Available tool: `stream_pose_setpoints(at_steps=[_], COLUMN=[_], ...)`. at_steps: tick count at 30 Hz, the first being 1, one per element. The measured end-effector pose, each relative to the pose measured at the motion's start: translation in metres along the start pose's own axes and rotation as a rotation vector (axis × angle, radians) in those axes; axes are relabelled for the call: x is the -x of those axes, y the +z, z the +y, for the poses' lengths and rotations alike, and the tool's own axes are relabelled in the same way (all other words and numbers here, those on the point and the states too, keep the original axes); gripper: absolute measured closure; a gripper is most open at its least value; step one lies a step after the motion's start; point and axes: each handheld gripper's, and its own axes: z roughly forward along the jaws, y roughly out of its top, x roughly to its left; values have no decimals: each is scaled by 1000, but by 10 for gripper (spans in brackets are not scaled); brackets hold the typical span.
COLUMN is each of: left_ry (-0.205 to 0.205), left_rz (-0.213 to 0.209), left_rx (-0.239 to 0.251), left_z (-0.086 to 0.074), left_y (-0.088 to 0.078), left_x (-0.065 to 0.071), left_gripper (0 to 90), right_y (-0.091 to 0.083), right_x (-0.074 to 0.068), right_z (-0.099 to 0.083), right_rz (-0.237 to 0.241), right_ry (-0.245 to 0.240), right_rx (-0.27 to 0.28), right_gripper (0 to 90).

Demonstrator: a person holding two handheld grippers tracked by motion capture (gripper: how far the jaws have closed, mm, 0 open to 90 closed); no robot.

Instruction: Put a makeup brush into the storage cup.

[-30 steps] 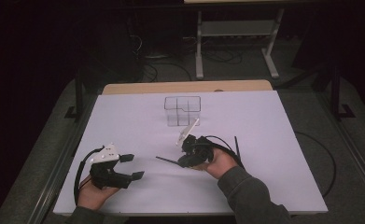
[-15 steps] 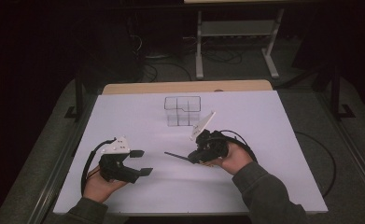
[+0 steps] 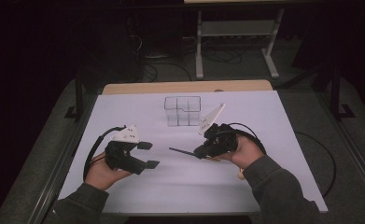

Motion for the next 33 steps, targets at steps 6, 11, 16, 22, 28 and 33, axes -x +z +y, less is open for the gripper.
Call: stream_pose_setpoints(at_steps=[6,11,16,22,28,33], left_ry=[32,49,74,75,96,111], left_rz=[-31,-56,-81,-118,-146,-157], left_rx=[-29,-51,-78,-104,-127,-149], left_z=[19,32,39,41,42,43], left_y=[3,8,14,20,26,29], left_x=[2,4,5,3,5,6], left_gripper=[353,386,433,487,542,585], right_y=[-7,-10,-9,-6,1,5], right_x=[-4,-7,-9,-11,-13,-14], right_z=[2,2,3,3,4,7], right_rz=[12,17,24,35,44,54], right_ry=[-28,-43,-63,-80,-92,-102], right_rx=[4,2,0,-5,-21,-28], right_gripper=[826,826,826,826,826,826])
